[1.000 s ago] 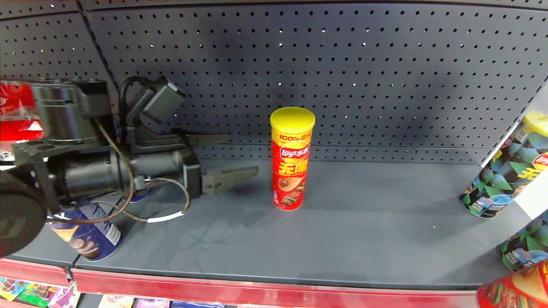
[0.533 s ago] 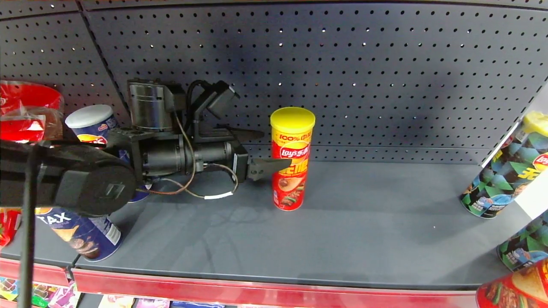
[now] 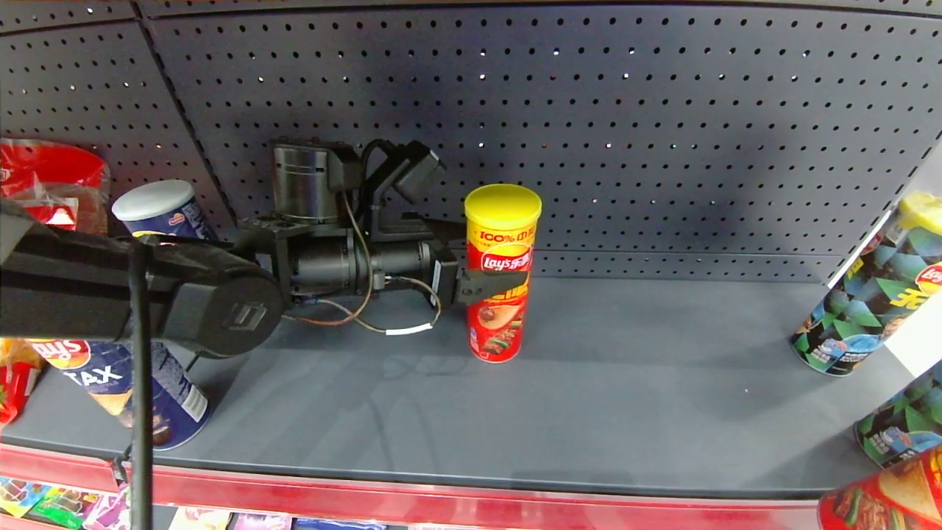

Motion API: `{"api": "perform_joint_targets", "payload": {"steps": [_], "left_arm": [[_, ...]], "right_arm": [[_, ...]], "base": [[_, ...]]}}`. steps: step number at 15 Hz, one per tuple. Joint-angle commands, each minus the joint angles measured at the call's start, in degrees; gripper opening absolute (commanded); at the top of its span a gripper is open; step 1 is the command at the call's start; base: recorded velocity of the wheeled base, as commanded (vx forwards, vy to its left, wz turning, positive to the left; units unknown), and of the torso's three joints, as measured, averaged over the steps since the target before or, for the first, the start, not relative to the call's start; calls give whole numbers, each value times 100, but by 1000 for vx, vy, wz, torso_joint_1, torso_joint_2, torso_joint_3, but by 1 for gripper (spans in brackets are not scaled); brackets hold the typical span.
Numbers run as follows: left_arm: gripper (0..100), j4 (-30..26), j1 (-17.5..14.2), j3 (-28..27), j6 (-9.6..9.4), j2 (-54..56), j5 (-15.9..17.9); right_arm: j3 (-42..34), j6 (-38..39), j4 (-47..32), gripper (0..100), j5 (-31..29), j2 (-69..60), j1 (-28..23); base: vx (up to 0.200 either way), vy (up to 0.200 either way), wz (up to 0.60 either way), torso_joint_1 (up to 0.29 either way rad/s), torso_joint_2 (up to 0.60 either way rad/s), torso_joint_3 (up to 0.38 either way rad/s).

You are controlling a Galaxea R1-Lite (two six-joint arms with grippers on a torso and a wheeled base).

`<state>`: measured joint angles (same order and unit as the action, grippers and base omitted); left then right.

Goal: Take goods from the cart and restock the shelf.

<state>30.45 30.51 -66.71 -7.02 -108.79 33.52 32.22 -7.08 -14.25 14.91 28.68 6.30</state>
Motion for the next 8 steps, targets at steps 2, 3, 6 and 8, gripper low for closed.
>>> {"api": "perform_joint_targets", "payload": {"steps": [2, 3, 6, 8], "left_arm": [[100, -13, 16, -440, 78, -327, -74], [100, -13, 16, -545, 113, -406, -100], [100, -13, 95, -642, 113, -521, -92], [0, -22, 104, -607, 122, -521, -57]], "right_arm": [[-23, -4, -8, 0, 3, 6, 3], [-32, -4, -8, 0, 3, 6, 3], [-40, -4, -8, 0, 3, 6, 3], [-40, -4, -8, 0, 3, 23, 3]], "base": [[0, 0, 0, 0, 0, 0], [0, 0, 0, 0, 0, 0], [0, 0, 0, 0, 0, 0], [0, 0, 0, 0, 0, 0]]}}
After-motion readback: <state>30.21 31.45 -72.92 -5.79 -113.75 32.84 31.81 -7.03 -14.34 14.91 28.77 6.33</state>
